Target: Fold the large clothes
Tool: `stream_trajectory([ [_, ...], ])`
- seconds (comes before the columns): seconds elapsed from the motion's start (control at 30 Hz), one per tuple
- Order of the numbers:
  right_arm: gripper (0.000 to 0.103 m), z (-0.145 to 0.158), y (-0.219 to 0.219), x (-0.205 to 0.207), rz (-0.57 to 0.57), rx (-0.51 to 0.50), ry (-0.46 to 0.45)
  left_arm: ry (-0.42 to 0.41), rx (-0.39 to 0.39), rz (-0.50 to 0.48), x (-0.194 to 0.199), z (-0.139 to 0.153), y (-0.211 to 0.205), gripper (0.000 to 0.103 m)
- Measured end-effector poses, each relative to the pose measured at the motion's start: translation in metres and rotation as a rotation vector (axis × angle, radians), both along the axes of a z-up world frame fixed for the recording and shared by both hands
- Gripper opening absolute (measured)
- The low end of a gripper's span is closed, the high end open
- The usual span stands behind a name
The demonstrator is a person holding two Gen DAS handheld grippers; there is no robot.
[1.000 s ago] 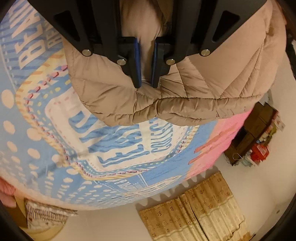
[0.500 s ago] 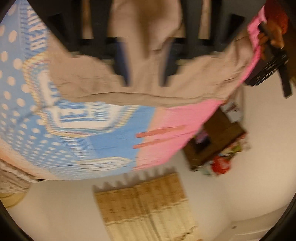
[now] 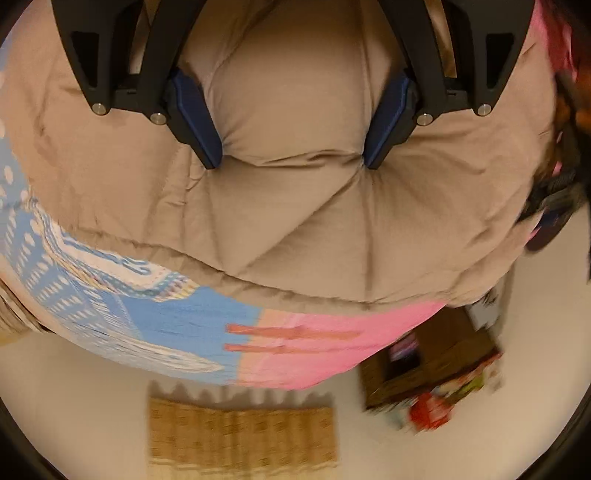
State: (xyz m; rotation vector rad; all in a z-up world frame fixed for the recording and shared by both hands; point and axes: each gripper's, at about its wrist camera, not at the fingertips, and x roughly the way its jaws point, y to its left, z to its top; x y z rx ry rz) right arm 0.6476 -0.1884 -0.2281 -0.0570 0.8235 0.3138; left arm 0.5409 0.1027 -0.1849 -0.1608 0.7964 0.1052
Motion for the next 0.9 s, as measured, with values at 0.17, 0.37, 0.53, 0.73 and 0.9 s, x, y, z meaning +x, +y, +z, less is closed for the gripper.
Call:
stream_trajectory([
  [0.17, 0.080, -0.012, 0.011, 0.006, -0.015, -0.094, -0.004, -0.005, -0.072, -0.005, -0.015, 0.011, 0.015, 0.096],
  [0.37, 0.081, 0.041, -0.009, -0.025, -0.059, 0.087, -0.058, -0.124, -0.043, 0.146, -0.093, 0.037, 0.046, 0.096],
  [0.53, 0.033, 0.062, 0.027, -0.042, 0.024, 0.085, -0.067, -0.183, -0.257, 0.363, -0.154, 0.028, 0.054, 0.096],
  [0.73, 0.023, 0.002, 0.043, -0.025, 0.023, 0.056, 0.047, -0.123, -0.430, 0.317, -0.172, -0.009, -0.001, 0.096],
  [0.9, 0.023, -0.015, 0.049, -0.029, 0.024, 0.014, 0.030, -0.129, -0.523, 0.354, -0.141, -0.035, -0.008, 0.096],
])
